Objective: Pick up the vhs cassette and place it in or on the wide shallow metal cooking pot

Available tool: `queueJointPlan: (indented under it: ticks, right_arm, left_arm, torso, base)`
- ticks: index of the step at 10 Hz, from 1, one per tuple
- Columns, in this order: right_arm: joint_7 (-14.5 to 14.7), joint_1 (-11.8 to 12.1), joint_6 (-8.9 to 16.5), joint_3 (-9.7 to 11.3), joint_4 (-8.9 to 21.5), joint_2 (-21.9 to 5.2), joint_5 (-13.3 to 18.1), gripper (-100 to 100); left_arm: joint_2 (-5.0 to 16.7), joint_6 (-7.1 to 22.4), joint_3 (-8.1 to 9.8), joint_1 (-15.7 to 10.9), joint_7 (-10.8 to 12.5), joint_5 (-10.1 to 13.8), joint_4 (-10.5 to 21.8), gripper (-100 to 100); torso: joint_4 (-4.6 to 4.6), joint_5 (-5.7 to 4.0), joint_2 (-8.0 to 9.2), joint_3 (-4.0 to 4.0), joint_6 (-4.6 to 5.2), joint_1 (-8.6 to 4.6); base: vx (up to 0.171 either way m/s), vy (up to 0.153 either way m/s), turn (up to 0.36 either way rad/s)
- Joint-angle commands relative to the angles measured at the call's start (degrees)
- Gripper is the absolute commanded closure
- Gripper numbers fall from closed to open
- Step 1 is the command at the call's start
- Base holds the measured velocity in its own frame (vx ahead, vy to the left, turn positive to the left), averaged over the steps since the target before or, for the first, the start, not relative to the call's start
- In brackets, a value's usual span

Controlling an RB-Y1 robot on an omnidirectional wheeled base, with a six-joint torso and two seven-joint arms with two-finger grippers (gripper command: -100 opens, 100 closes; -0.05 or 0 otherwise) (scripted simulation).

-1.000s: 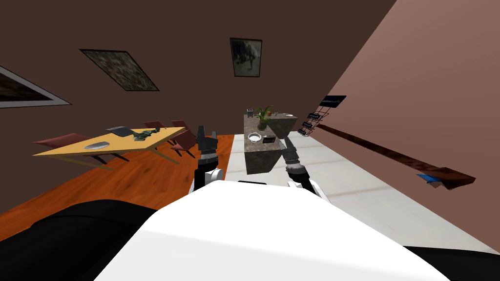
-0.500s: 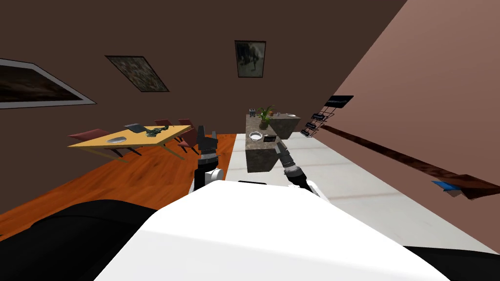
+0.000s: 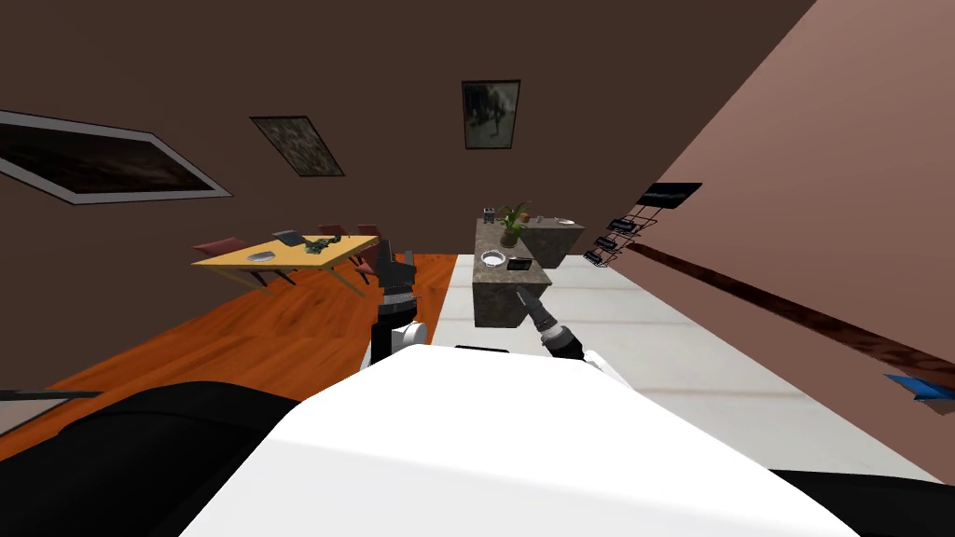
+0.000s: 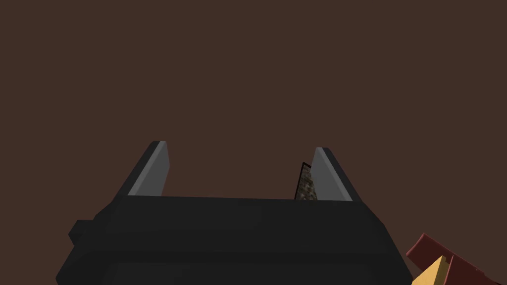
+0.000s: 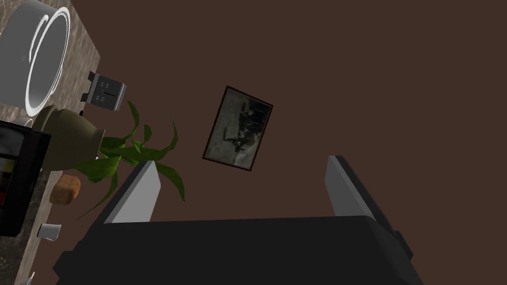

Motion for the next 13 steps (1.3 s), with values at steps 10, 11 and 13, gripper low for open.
queueJointPlan:
  ticks: [10, 11, 13]
  right_arm:
    - [3.49, 0.24, 0.61, 6.55, 5.17, -15.76, 1.56, -100]
    - [4.60, 0.48, 0.73, 8.43, 6.88, -17.86, 1.93, -100]
    - [4.60, 0.48, 0.73, 8.43, 6.88, -20.26, 1.93, -100]
  left_arm:
    - [0.00, 0.00, 0.00, 0.01, 0.00, 0.00, 0.00, 0]
    - [0.00, 0.00, 0.01, 0.02, 0.00, 0.00, 0.00, 0]
    - [0.00, 0.00, 0.00, 0.01, 0.00, 0.00, 0.00, 0]
  torso:
    - [-0.02, 0.03, -0.14, -0.08, 0.04, 0.10]
    - [-0.03, 0.02, -0.17, -0.09, 0.05, 0.09]
    - [-0.02, 0.02, -0.15, -0.08, 0.03, 0.08]
  base:
    - [-0.037, -0.007, 0.093]
    - [-0.031, 0.004, 0.213]
    - [-0.024, 0.000, 0.050]
